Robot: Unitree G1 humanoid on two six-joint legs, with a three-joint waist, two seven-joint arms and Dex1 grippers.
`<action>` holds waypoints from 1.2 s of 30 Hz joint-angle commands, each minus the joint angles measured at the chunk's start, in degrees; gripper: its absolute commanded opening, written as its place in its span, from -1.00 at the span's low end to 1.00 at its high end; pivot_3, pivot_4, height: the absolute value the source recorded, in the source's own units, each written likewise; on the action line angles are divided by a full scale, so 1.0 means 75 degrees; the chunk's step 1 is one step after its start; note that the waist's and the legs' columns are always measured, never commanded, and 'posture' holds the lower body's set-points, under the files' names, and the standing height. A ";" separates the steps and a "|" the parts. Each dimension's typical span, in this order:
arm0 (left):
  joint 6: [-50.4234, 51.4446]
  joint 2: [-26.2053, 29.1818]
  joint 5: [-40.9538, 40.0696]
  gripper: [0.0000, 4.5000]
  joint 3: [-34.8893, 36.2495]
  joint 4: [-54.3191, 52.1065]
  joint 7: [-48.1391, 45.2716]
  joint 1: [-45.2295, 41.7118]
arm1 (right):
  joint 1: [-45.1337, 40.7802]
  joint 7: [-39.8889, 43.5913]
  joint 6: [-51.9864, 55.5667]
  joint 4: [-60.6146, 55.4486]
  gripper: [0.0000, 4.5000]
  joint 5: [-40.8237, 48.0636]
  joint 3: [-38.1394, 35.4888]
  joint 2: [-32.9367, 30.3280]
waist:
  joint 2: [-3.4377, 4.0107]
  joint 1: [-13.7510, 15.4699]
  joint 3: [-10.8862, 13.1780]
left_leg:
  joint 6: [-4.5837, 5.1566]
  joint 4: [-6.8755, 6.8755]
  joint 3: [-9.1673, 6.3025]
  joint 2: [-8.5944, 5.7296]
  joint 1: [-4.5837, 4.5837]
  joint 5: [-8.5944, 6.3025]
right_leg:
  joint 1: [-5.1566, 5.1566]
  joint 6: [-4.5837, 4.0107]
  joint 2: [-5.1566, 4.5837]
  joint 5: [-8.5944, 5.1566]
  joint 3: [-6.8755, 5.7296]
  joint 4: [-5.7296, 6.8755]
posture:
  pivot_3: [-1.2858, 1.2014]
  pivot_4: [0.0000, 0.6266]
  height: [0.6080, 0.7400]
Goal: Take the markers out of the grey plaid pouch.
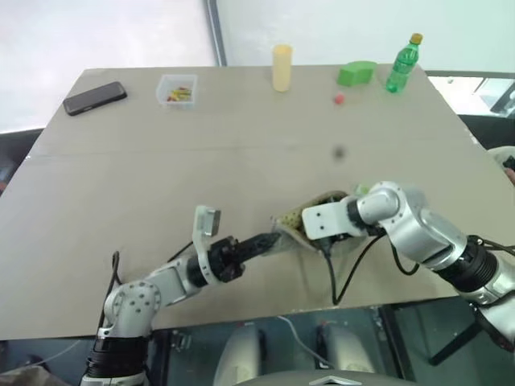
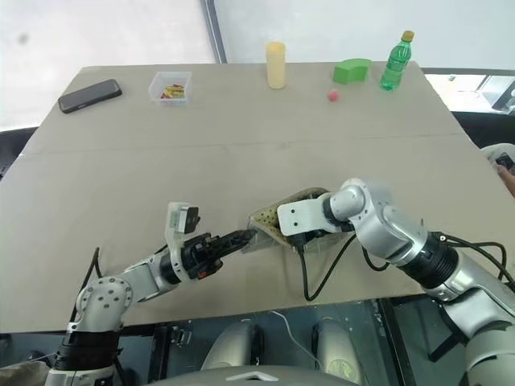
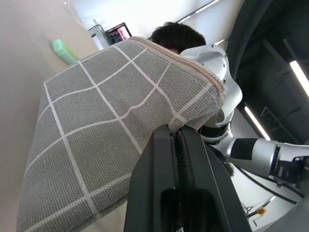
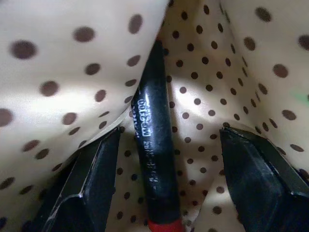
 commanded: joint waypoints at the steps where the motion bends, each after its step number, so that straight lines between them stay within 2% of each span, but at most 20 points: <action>1: -0.0205 0.0035 0.0107 -1.00 0.0020 -0.0123 -0.0525 0.0123 | 0.0162 -0.0361 0.0061 0.0755 0.50 -0.0485 0.0074 0.0045 | -0.0014 -0.0015 -0.0010 | 0.0000 0.0000 0.0000 0.0002 0.0007 0.0000 | 0.0006 0.0000 0.0001 0.0000 0.0000 0.0001 | 0.03 -0.52 1.00; 6: -0.0541 -0.0040 0.0486 -1.00 0.0055 -0.0155 -0.0602 0.0179 | 0.0250 -0.0176 0.0819 -0.0082 0.50 0.0176 -0.0912 -0.0029 | -0.0014 0.0003 -0.0009 | -0.0010 0.0001 -0.0007 0.0004 0.0028 0.0006 | 0.0023 -0.0001 0.0003 0.0000 -0.0001 0.0016 | 0.03 -0.52 1.00; 12: -0.1291 -0.0263 0.1182 -1.00 0.0018 -0.0276 -0.0334 0.0083 | 0.0359 0.0266 0.2452 -0.1886 0.50 0.1761 -0.2878 -0.0617 | -0.0002 0.0085 0.0000 | -0.0011 0.0001 -0.0015 -0.0001 -0.0012 0.0006 | -0.0003 -0.0002 -0.0003 0.0000 -0.0003 0.0005 | 0.03 -0.52 1.00; 19: -0.1712 0.0170 0.1735 -1.00 -0.0043 0.0200 -0.1093 -0.0060 | 0.0523 -0.0262 0.2939 -0.2475 0.50 0.2637 -0.3522 -0.0818 | -0.0001 0.0044 0.0000 | -0.0008 -0.0027 -0.0013 -0.0002 -0.0018 0.0005 | -0.0010 -0.0001 -0.0001 0.0000 -0.0005 -0.0022 | 0.03 -0.52 1.00; 23: -0.2527 0.0448 0.2482 -1.00 -0.0235 0.0481 -0.1813 -0.0027 | 0.0476 -0.0692 0.3174 -0.2529 0.50 0.3209 -0.3905 -0.0524 | 0.0000 0.0033 0.0001 | -0.0007 -0.0026 -0.0013 -0.0001 -0.0016 0.0003 | -0.0010 -0.0001 0.0001 0.0000 -0.0005 -0.0019 | 0.03 -0.52 1.00; 25: -0.2867 0.0513 0.2719 -1.00 -0.0366 0.0454 -0.2109 -0.0023 | 0.0448 -0.0976 0.2912 -0.2445 0.50 0.2986 -0.3547 -0.0701 | 0.0001 0.0041 0.0002 | -0.0007 -0.0026 -0.0012 -0.0001 -0.0016 0.0004 | -0.0011 -0.0001 0.0001 0.0000 -0.0005 -0.0020 | 0.03 -0.52 1.00; 30: -0.2987 0.0286 0.2730 -1.00 -0.0455 0.0237 -0.1919 -0.0215 | 0.0713 -0.1217 0.2380 -0.2215 0.50 0.2554 -0.2268 -0.1123 | 0.0003 0.0056 0.0003 | -0.0007 -0.0026 -0.0010 -0.0004 -0.0021 0.0003 | -0.0010 -0.0001 -0.0003 0.0000 -0.0002 -0.0030 | 0.03 -0.52 1.00; 33: -0.2856 0.0127 0.2655 -1.00 -0.0548 -0.0161 -0.1577 -0.0182 | 0.0724 -0.1600 0.1750 -0.1292 0.50 0.1745 -0.1250 -0.1046 | 0.0003 0.0038 0.0003 | -0.0006 -0.0026 -0.0012 -0.0003 -0.0019 0.0003 | -0.0010 0.0000 -0.0002 0.0000 -0.0004 -0.0028 | 0.03 -0.52 1.00; 36: -0.2693 0.0045 0.2530 -1.00 -0.0587 -0.0622 -0.1247 -0.0042 | 0.0633 -0.1907 0.1356 -0.0500 0.50 0.1398 -0.0868 -0.0645 | 0.0002 0.0007 0.0003 | -0.0006 -0.0026 -0.0011 -0.0002 -0.0018 0.0004 | -0.0010 0.0000 -0.0001 0.0000 -0.0003 -0.0024 | 0.03 -0.52 1.00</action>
